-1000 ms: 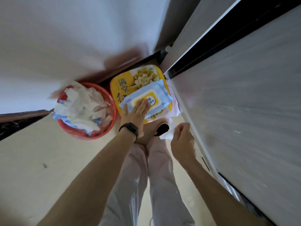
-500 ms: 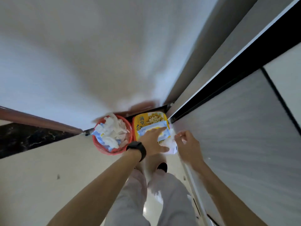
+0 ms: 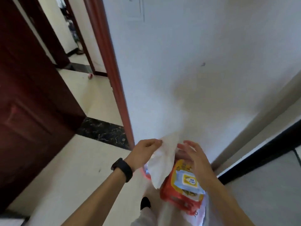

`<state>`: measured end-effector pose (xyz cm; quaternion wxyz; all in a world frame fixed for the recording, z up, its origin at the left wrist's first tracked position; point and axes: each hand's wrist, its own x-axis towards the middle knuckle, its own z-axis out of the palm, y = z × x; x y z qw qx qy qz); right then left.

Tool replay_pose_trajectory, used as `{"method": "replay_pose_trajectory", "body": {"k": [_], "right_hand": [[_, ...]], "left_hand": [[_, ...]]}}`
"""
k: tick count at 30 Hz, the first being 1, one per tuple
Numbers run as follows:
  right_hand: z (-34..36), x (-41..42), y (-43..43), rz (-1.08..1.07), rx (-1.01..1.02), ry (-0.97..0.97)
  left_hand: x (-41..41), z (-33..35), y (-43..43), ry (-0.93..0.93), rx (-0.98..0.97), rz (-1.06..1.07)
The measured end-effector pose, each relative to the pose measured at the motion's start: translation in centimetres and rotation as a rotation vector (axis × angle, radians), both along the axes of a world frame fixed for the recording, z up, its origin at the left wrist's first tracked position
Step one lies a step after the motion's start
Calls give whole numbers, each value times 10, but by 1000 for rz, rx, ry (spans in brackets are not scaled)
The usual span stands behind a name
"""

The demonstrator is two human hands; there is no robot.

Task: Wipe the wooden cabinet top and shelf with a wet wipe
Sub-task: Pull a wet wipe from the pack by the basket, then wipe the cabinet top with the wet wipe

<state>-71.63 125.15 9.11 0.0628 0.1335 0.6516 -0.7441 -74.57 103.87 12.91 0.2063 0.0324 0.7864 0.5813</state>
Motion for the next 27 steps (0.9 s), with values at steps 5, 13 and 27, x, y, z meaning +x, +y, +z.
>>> {"method": "replay_pose_trajectory", "body": {"k": [5, 13, 27], "right_hand": [[2, 49, -99, 260, 120, 50], [6, 126, -240, 701, 257, 135], [7, 303, -497, 1216, 140, -211]], "left_hand": [[83, 14, -81, -145, 80, 294], [228, 26, -205, -139, 101, 672], [521, 10, -429, -208, 134, 1311]]}}
